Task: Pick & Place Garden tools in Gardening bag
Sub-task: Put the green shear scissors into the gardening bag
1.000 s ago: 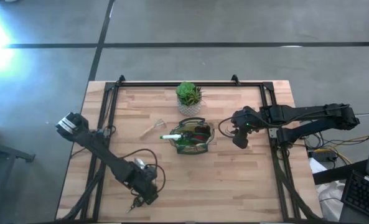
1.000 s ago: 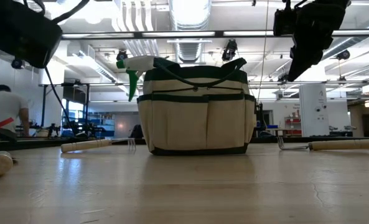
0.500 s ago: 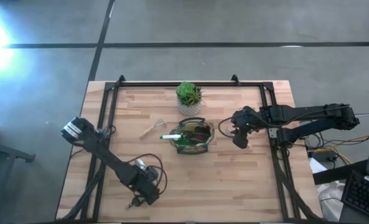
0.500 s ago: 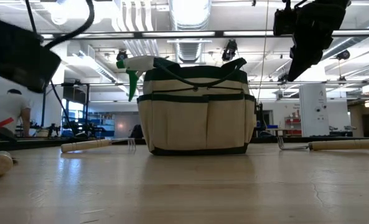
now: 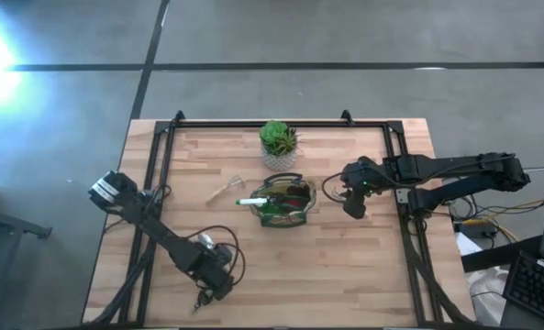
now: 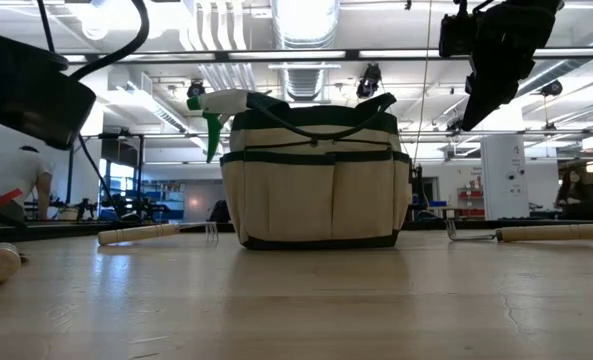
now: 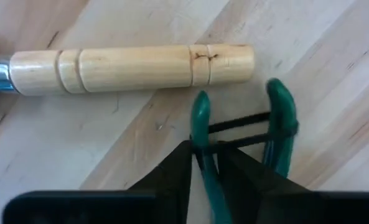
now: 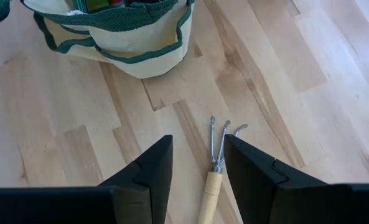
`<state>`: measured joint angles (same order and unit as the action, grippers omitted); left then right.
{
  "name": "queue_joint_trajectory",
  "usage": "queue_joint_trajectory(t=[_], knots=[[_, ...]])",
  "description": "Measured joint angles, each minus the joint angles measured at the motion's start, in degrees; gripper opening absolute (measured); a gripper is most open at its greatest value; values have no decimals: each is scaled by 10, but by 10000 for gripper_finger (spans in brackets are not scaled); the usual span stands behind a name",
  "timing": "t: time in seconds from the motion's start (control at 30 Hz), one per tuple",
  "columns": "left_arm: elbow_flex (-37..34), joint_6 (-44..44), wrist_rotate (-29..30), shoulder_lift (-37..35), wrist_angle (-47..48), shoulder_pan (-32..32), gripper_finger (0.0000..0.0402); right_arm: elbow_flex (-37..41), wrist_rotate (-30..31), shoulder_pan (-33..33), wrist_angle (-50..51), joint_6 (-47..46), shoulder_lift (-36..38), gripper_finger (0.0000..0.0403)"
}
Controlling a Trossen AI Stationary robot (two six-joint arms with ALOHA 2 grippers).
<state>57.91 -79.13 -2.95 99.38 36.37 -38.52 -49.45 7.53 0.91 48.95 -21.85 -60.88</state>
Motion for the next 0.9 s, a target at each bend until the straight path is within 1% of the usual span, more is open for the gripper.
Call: queue_joint_trajectory(t=[0.13,0.4,0.53,0.73,0.9], knots=[[-1,37,0,0,3,0,26,0,0,0,0,0,0,134],[-3,83,0,-11,3,0,25,0,0,0,0,0,0,134],[-5,108,21,-37,9,-1,25,0,0,0,0,0,0,134],[-4,143,69,-94,9,-4,25,0,1,0,-3,0,0,134],[-3,212,143,-149,8,-6,25,0,0,0,-3,0,0,134]])
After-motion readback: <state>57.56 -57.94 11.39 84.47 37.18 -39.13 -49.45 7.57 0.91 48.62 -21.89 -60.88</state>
